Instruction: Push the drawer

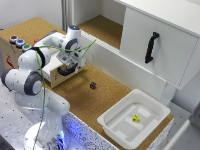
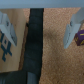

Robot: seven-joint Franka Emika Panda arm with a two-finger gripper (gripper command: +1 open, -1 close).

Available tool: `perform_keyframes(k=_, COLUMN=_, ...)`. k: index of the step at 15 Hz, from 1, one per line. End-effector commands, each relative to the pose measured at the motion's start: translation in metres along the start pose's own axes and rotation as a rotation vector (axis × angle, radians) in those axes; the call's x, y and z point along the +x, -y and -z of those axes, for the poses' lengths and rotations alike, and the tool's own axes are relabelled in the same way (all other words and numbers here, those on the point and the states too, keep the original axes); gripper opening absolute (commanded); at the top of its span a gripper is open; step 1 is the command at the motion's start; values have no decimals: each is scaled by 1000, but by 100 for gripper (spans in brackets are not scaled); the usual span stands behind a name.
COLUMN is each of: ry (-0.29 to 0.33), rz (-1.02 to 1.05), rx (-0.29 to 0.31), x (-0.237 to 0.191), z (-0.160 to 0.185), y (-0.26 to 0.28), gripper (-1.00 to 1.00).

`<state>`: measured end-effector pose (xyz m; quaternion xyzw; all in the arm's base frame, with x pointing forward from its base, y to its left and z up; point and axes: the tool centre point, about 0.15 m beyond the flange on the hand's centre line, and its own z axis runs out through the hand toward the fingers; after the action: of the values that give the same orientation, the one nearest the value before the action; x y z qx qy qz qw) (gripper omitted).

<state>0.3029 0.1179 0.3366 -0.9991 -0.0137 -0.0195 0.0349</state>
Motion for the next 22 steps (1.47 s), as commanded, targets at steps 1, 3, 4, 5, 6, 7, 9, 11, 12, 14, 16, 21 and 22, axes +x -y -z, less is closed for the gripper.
perform_keyframes(k=1, ry=-17, rz=0, rx=77, x=9, z=-20, y=-2, gripper=-100)
perform_keyframes(k=3, ry=-19, rz=7, rx=83, x=10, z=-19, y=2, gripper=-100)
perform_keyframes(k=4, ry=-17, rz=12, rx=83, x=11, z=-19, y=4, gripper=-100)
perform_keyframes(k=5, ry=-14, rz=15, rx=84, x=12, z=-21, y=6, gripper=-100)
perform_keyframes(k=6, ry=-11, rz=13, rx=82, x=13, z=-23, y=7, gripper=-100)
perform_keyframes(k=7, ry=-13, rz=15, rx=83, x=13, z=-24, y=9, gripper=-100)
perform_keyframes(k=9, ry=-21, rz=31, rx=67, x=15, z=-22, y=18, gripper=-100)
perform_keyframes(k=11, ry=-42, rz=60, rx=-27, x=15, z=-24, y=35, gripper=-100)
perform_keyframes(k=12, ry=-39, rz=75, rx=-32, x=16, z=-27, y=45, gripper=-100)
perform_keyframes(k=14, ry=-28, rz=88, rx=-12, x=18, z=-32, y=61, gripper=-100)
perform_keyframes(k=16, ry=-22, rz=88, rx=10, x=20, z=-37, y=76, gripper=-100)
perform_keyframes(k=21, ry=-24, rz=90, rx=47, x=25, z=-41, y=109, gripper=-100)
perform_keyframes(k=22, ry=-25, rz=100, rx=52, x=25, z=-42, y=117, gripper=-100)
